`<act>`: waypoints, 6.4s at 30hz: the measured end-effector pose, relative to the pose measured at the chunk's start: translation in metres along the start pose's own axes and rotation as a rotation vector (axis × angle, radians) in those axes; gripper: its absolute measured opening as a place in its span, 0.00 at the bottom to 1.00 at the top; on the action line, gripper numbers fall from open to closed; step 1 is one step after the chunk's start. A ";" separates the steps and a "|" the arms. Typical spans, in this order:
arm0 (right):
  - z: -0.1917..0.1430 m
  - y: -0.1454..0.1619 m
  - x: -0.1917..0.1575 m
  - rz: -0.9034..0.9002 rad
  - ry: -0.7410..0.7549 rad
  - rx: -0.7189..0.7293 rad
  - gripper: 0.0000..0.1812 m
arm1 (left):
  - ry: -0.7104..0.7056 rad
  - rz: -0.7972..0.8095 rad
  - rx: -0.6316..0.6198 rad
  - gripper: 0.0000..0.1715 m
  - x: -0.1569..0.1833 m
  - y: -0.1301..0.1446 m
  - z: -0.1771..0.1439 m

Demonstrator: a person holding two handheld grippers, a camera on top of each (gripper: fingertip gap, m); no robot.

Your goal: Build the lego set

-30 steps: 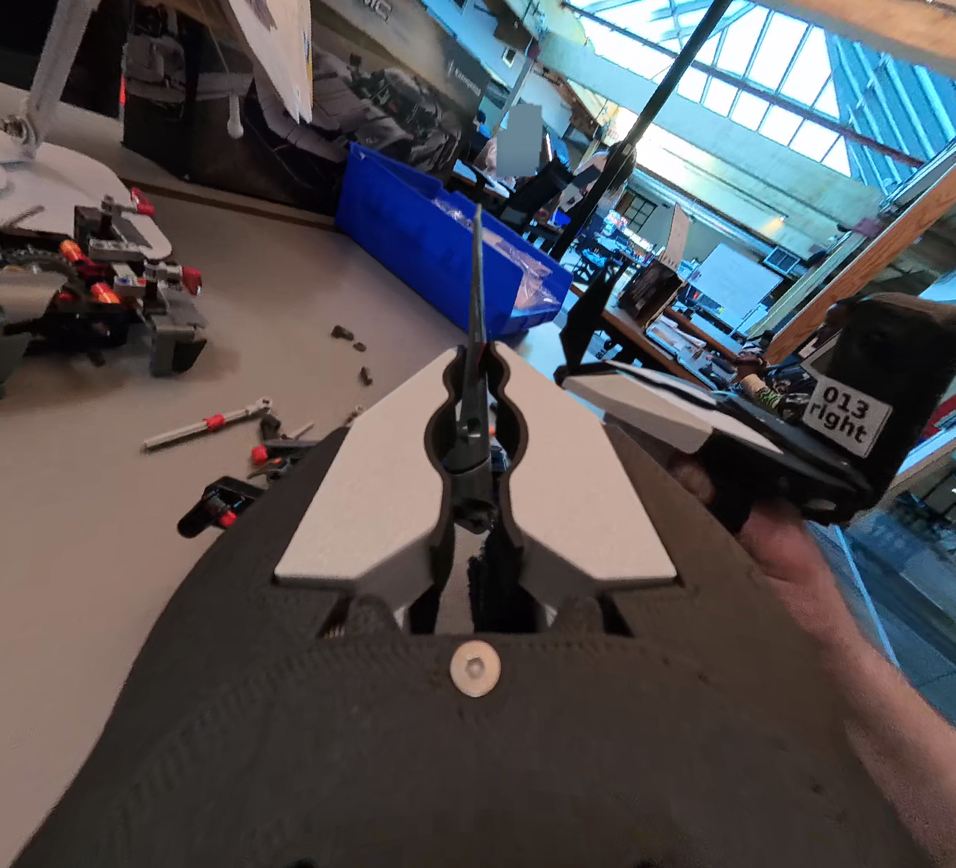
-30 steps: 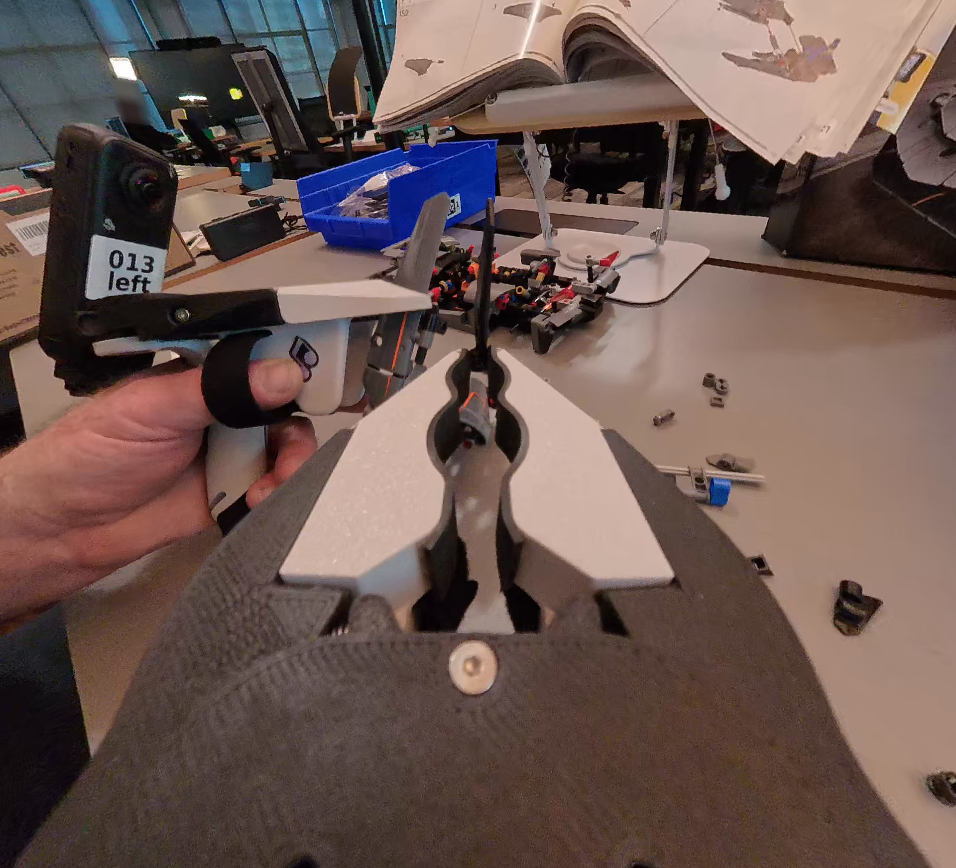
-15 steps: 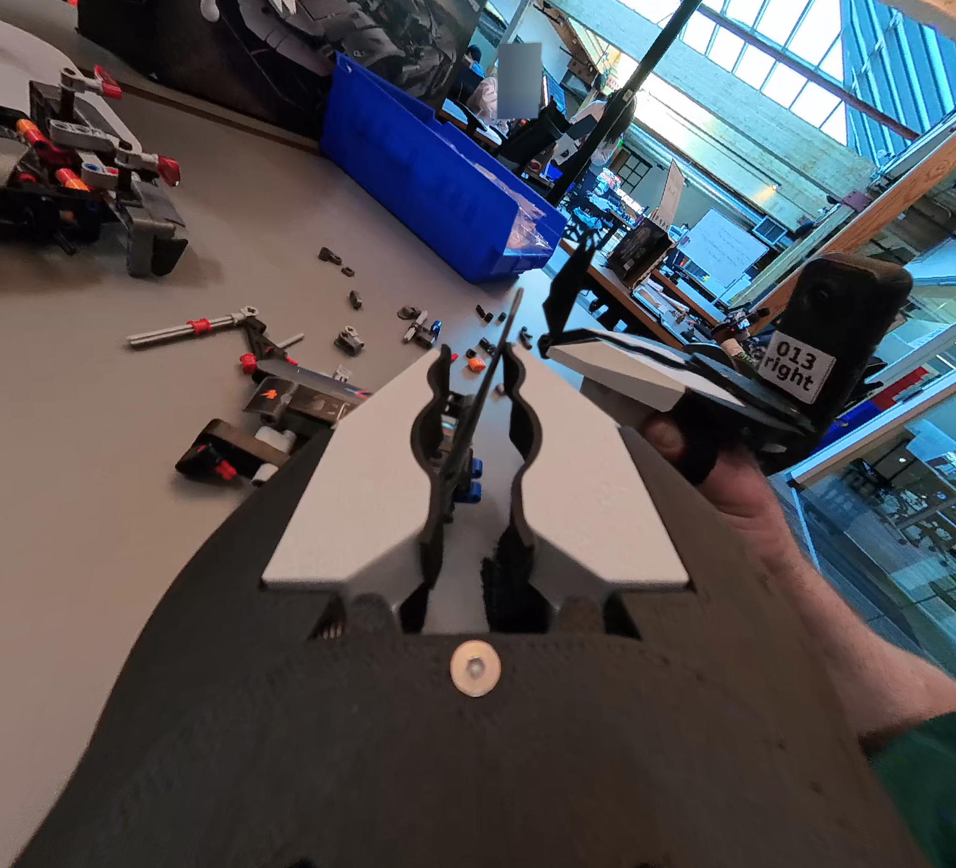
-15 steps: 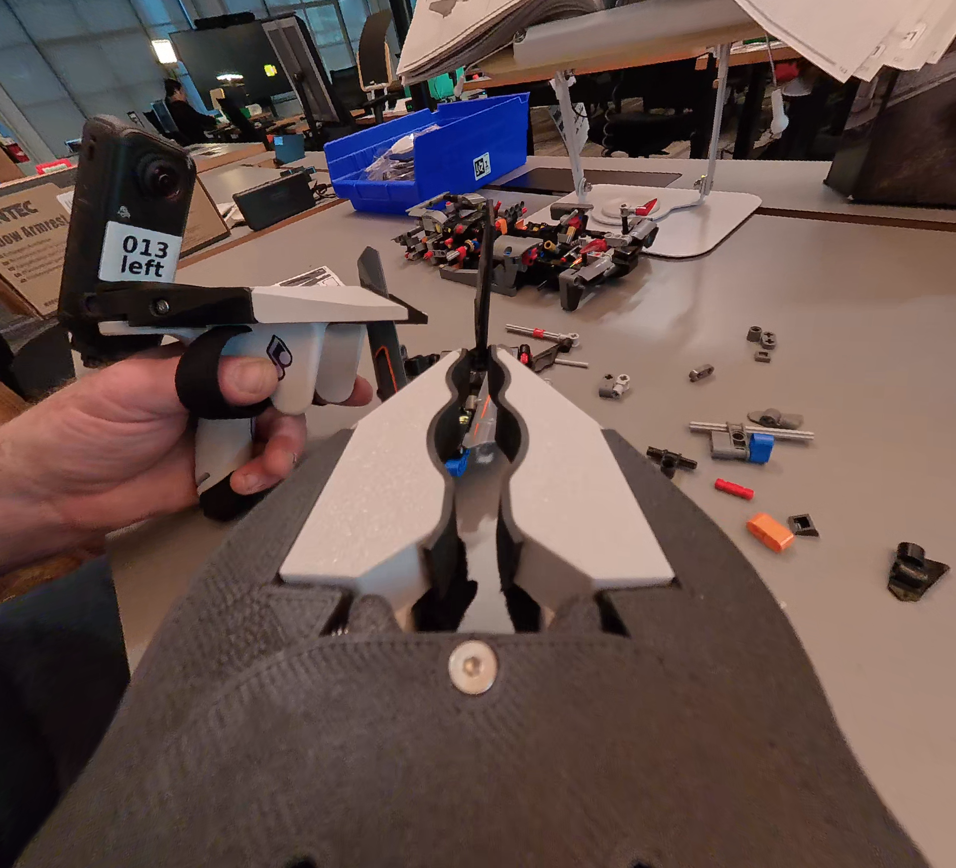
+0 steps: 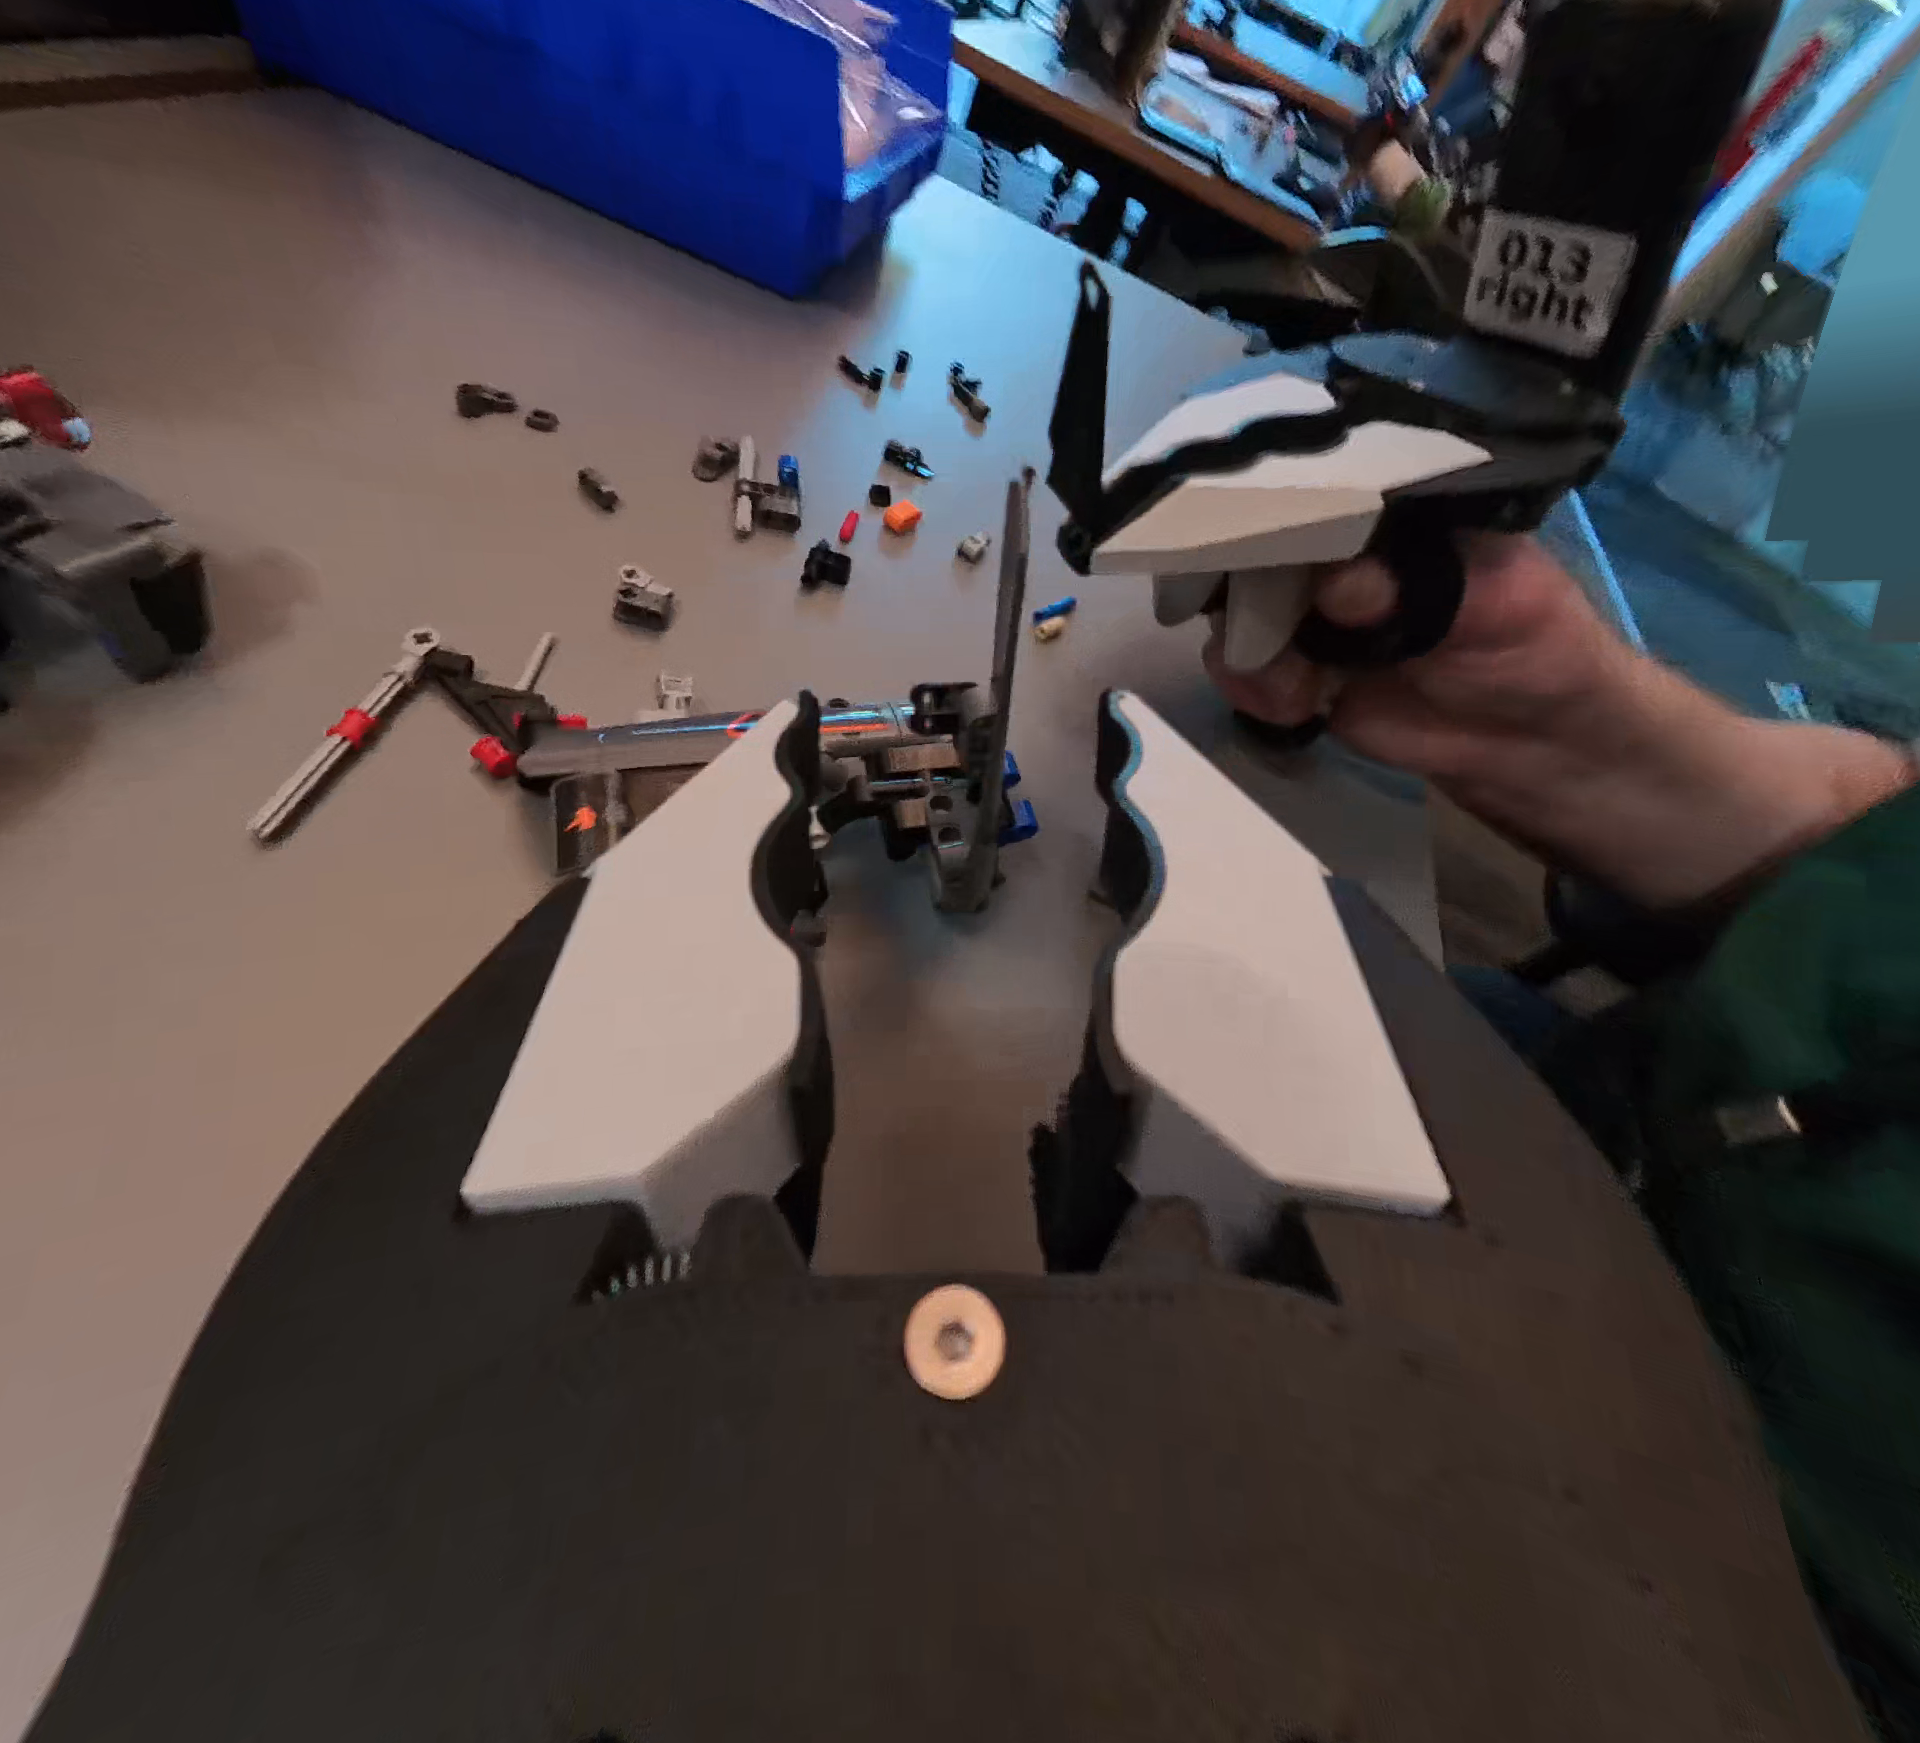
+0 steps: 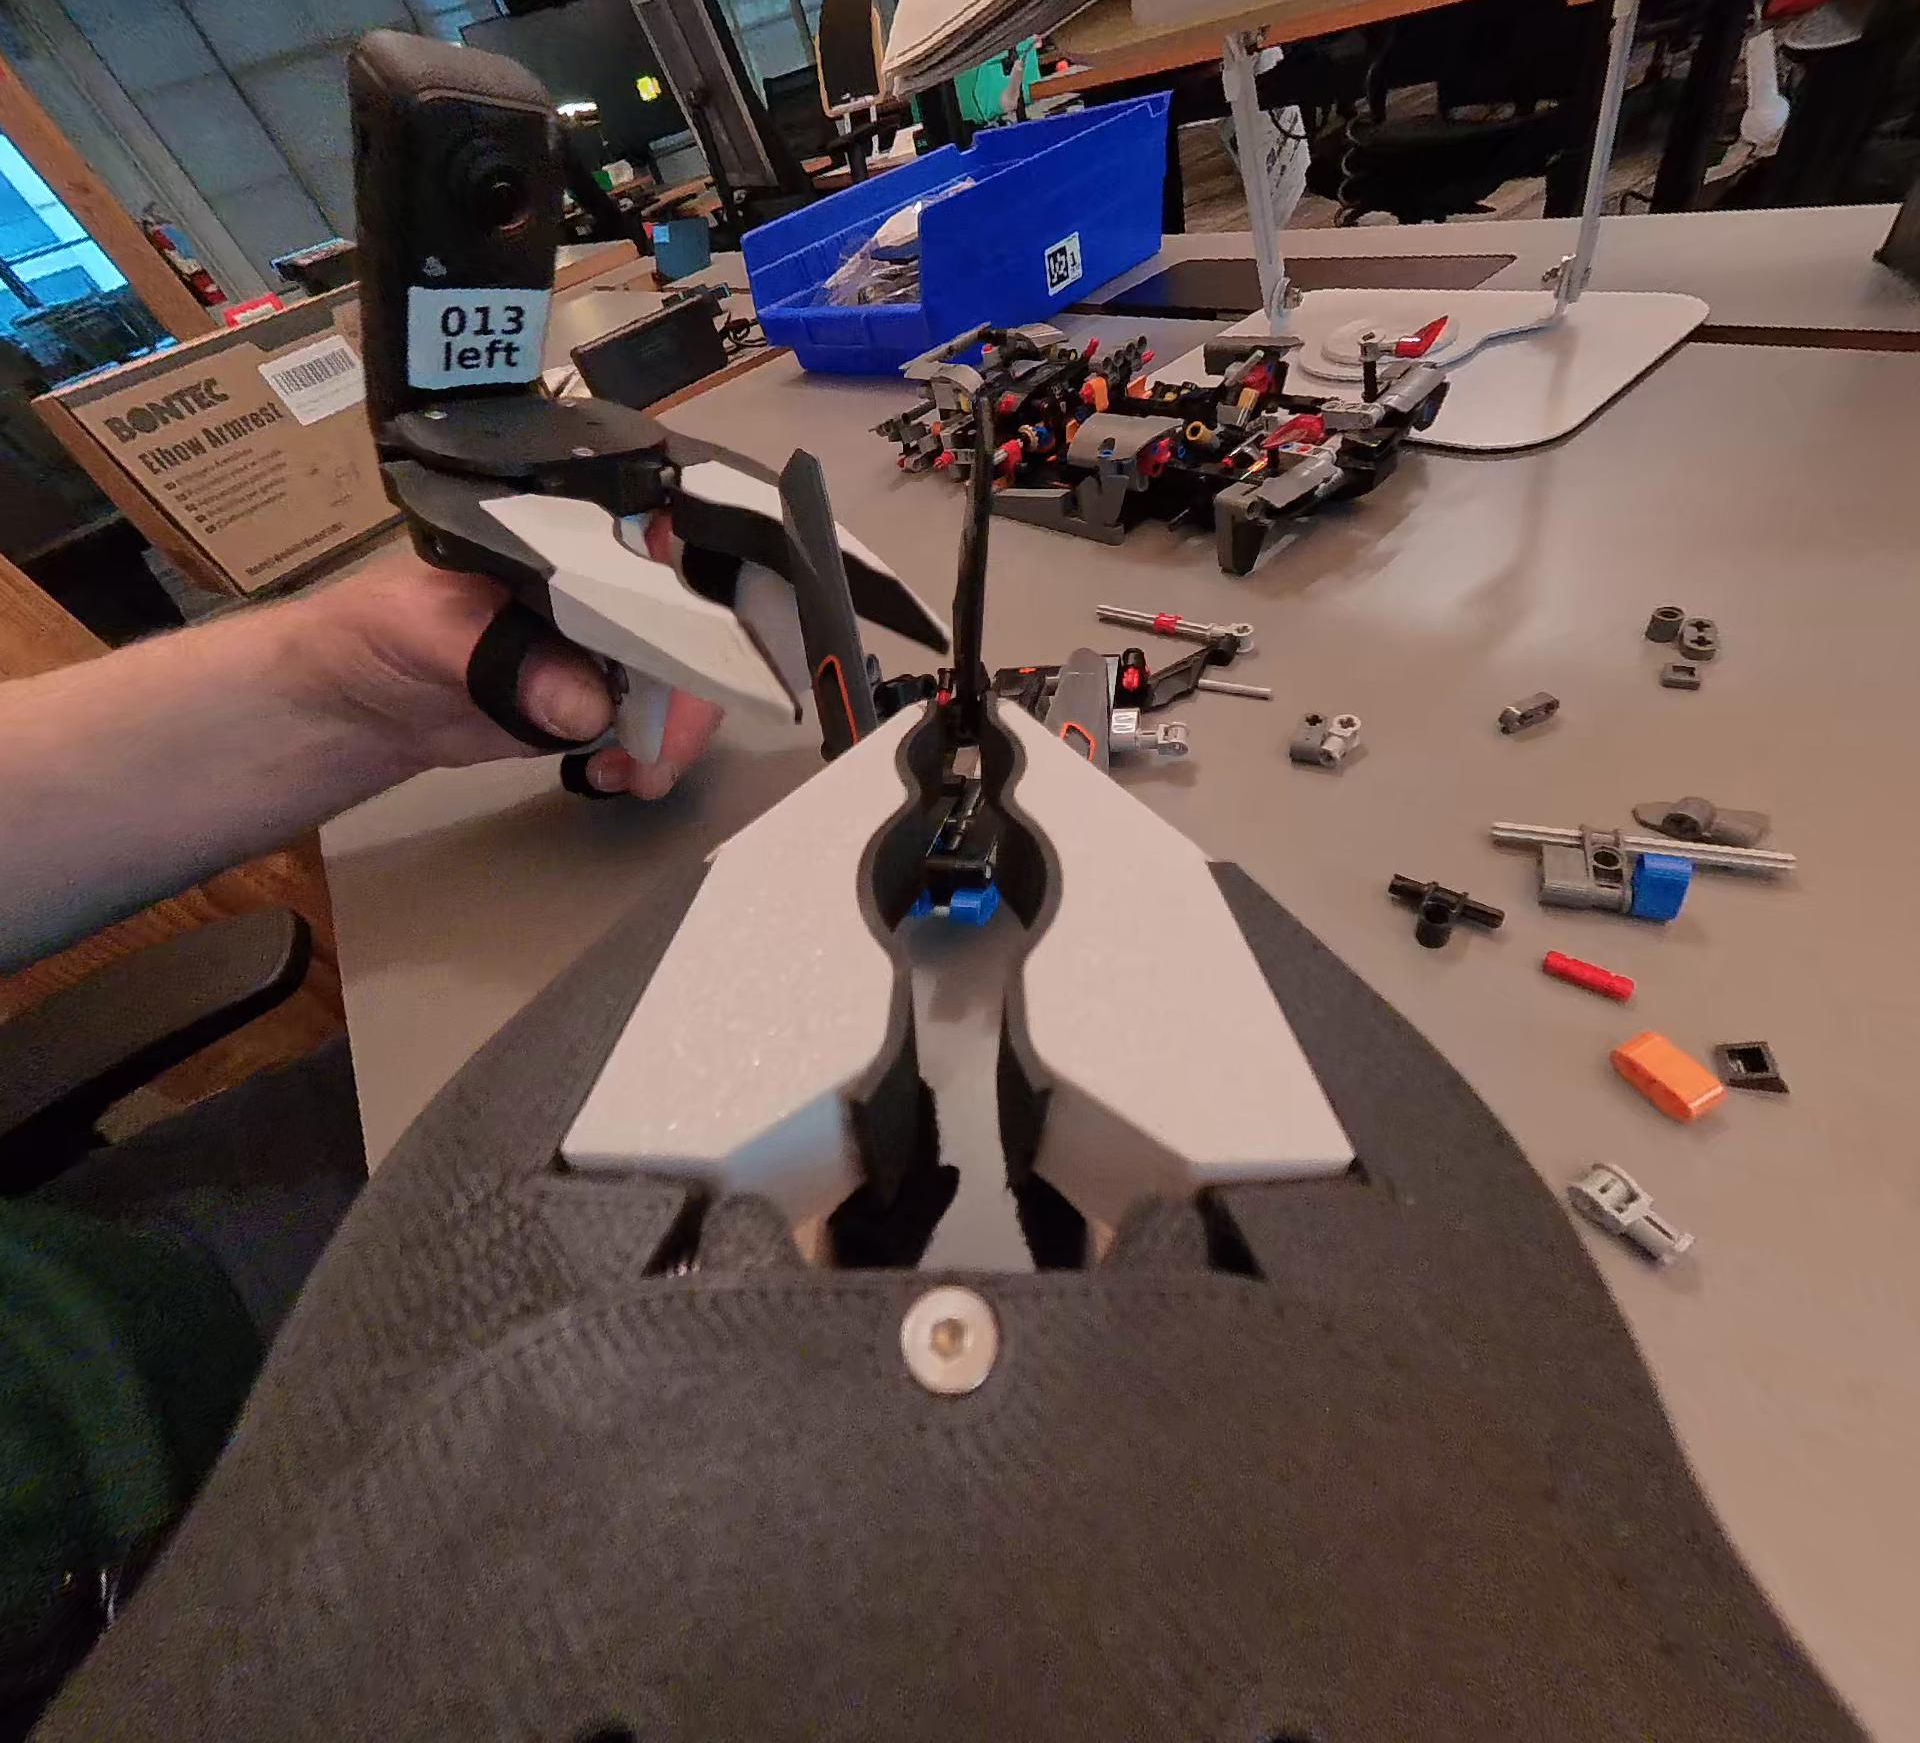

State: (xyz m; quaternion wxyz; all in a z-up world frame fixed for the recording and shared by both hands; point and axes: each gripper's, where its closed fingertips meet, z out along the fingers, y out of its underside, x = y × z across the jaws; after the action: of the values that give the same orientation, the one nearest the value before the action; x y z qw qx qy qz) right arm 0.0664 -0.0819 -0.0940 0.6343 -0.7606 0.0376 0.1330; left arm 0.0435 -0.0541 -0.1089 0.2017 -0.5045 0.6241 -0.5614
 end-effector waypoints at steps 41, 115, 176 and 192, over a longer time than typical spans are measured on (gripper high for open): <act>-0.002 0.001 -0.003 0.017 -0.030 -0.002 0.02 | -0.032 0.079 -0.033 0.21 -0.002 0.009 0.001; 0.009 0.001 -0.005 -0.024 0.173 0.018 0.00 | -0.060 0.078 -0.137 0.03 0.001 0.017 0.019; 0.022 -0.002 0.000 -0.056 0.223 0.028 0.00 | -0.045 0.289 -0.121 0.18 -0.011 0.008 0.021; 0.021 -0.003 0.000 -0.046 0.217 0.038 0.00 | -0.015 0.363 -0.112 0.16 -0.007 -0.002 0.021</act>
State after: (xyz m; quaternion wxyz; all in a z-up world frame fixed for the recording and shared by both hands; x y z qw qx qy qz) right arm 0.0643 -0.0611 -0.0941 0.6438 -0.7590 0.0910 0.0346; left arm 0.0651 -0.0581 -0.1153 0.2759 -0.3985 0.7336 -0.4764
